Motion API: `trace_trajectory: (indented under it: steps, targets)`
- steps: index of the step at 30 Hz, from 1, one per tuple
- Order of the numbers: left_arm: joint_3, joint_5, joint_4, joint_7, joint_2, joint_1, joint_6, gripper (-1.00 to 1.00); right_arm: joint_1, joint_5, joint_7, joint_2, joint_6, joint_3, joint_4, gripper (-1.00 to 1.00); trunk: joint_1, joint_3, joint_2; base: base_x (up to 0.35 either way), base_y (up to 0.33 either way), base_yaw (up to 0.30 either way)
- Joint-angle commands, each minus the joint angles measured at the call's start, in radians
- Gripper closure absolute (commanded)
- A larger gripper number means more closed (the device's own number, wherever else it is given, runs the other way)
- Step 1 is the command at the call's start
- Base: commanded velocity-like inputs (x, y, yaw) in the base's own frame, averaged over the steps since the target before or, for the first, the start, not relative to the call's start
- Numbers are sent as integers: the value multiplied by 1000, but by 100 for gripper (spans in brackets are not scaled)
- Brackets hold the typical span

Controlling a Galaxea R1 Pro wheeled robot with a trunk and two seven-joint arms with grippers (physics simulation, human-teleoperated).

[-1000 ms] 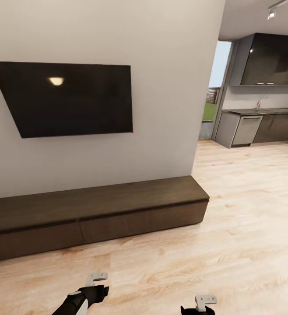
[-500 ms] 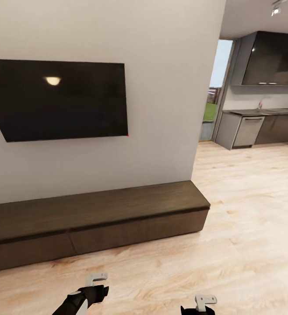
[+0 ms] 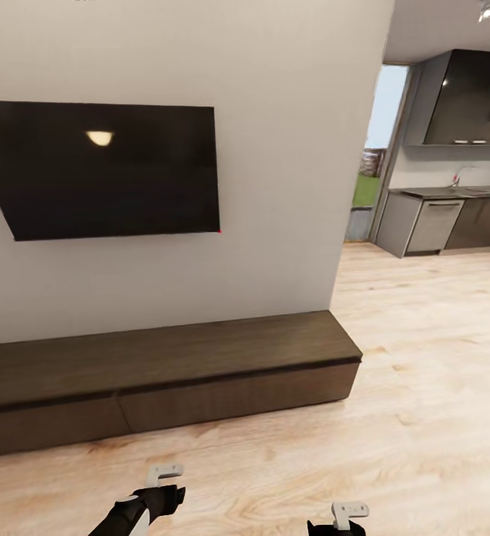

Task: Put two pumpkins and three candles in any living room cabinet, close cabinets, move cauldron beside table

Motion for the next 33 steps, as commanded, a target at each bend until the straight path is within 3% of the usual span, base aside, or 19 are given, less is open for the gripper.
trace_trajectory:
  steps: [1,20,33]
  targets:
    - [-3,10,-2,1,0,0,6,-100,0,2,-2,0,2,1,-1,-100,0,-1,-1,0,-8,176]
    - [-3,10,-2,1,0,0,4,-100,0,3,1,-1,-51,30,-1,-100,0,-1,-1,83,32,36]
    - [-2,10,-2,2,0,1,4,-100,0,2,-6,-1,-49,30,-3,-100,0,-1,-1,275,0,0]
